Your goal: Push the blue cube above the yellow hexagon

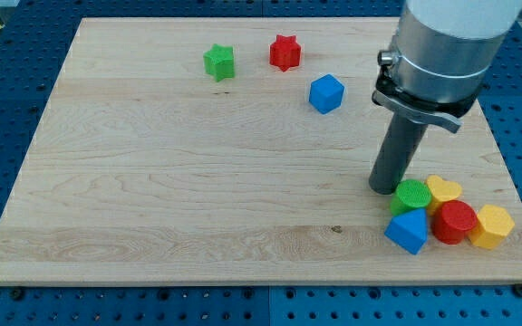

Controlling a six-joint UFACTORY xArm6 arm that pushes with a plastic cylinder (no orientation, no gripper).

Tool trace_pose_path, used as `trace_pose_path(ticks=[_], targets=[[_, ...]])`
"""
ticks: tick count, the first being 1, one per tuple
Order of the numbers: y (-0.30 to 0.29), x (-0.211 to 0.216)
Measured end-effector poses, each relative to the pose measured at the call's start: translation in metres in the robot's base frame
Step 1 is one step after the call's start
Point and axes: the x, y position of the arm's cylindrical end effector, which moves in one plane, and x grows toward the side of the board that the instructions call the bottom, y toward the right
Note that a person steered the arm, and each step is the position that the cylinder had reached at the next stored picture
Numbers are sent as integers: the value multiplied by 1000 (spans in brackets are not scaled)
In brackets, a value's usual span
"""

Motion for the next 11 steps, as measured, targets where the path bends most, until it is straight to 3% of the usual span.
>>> trace_pose_path(ticks=[1,3,5,6,8,11], targets=[[-16,-25],[-142,-124],[-145,-145],[-130,-182],[-73,-175],[-51,-150]])
